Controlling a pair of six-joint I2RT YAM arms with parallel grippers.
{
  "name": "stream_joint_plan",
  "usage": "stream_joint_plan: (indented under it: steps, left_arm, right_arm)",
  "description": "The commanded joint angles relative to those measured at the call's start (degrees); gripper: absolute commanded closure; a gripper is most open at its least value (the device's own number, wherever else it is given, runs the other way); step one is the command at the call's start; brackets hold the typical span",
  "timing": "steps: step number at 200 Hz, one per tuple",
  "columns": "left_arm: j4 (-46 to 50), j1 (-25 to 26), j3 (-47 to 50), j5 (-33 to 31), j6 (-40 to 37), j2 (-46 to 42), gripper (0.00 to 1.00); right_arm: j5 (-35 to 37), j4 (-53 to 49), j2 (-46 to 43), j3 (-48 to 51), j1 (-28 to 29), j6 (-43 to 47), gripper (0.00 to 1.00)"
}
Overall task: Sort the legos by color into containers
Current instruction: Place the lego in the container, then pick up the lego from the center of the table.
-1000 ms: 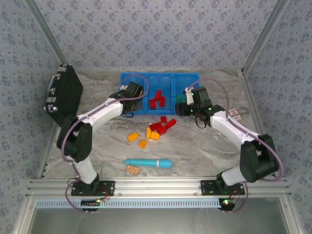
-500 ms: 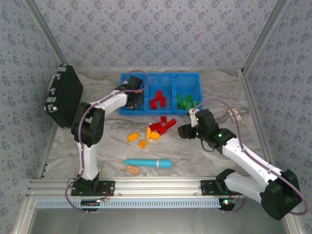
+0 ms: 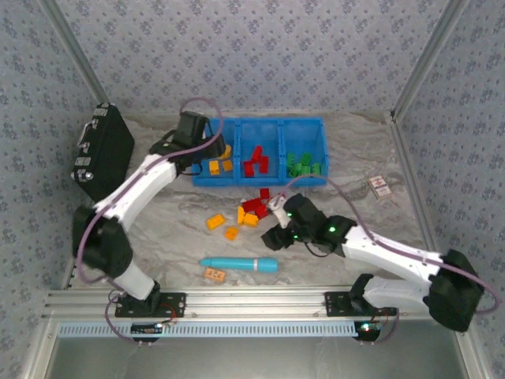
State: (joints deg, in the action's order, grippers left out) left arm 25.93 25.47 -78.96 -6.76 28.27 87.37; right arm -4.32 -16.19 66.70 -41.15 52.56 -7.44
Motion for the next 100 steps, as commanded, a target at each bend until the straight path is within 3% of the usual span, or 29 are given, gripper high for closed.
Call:
stream_joint_plan:
  steps: [1,24,60,100]
  left_arm:
    - [3.9,-1.5,2.9,2.7,-4.2,-9.2,0.31]
    - [9.2,-4.6,6.4,6.2,-8.1,-18.8,0.26]
    - [20.6,-8.8,9.9,8.5,-13.1,-31.7,0.24]
    - [25.7,-12.8,15.1,8.2,-17.1,-44.6,0.17]
  right_arm:
    - [0.8,2.8,6.0,-6.9,4.4,9.4,0.31]
    - [-0.7,2.3,12.5,-12.7,7.2,19.3,0.3]
    - [-7.5,0.1,18.6,-18.1,7.2,39.4,0.26]
    - [-3.9,0.5,26.6,-23.4,7.4,53.1,0.22]
